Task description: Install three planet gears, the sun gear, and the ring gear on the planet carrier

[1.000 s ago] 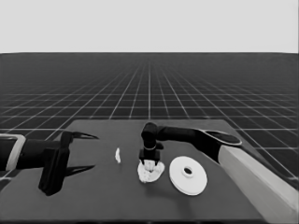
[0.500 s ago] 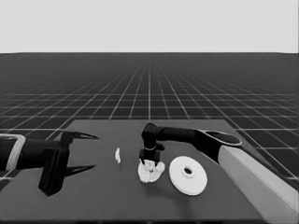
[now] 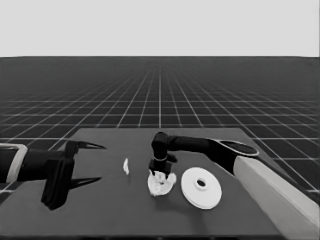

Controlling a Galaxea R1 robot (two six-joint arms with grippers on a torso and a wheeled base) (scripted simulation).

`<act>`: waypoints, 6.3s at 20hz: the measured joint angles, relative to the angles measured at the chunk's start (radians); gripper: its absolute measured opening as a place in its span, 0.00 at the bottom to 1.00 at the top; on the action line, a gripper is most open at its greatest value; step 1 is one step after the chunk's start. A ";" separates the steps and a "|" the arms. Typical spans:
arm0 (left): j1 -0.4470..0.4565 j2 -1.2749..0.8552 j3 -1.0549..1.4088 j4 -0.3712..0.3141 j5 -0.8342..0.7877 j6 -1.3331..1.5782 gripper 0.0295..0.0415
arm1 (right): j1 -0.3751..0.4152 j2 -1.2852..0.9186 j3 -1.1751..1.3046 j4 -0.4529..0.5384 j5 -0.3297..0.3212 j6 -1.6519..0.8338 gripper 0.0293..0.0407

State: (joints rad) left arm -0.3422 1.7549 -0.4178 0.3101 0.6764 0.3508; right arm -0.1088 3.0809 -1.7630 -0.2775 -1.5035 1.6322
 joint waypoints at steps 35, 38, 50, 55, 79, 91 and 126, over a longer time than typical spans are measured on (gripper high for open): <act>0.000 0.000 0.000 0.000 0.000 0.000 0.75 | 0.000 0.000 0.000 0.000 0.000 0.367 0.14; 0.000 0.000 0.000 0.000 0.000 0.000 0.75 | 0.000 0.000 0.000 0.000 0.000 0.398 0.14; 0.000 0.000 0.000 0.000 0.000 0.000 0.75 | 0.000 0.000 0.000 0.000 0.000 0.524 0.14; 0.000 0.000 0.000 0.000 0.000 0.000 0.75 | 0.000 0.000 0.000 0.000 0.000 0.576 0.14; 0.000 0.000 0.000 0.000 0.000 0.000 0.75 | 0.000 0.000 0.000 0.000 0.000 0.748 0.81; 0.000 0.000 0.000 0.000 0.000 0.000 0.75 | 0.013 -0.293 0.527 -0.102 0.111 -0.669 0.98; 0.000 0.000 0.000 0.000 0.000 0.000 0.75 | -0.051 -0.576 0.457 -0.054 0.056 -0.412 0.49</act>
State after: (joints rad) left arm -0.3422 1.7549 -0.4178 0.3101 0.6764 0.3508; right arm -0.1596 2.5050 -1.3056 -0.3318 -1.4475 1.2202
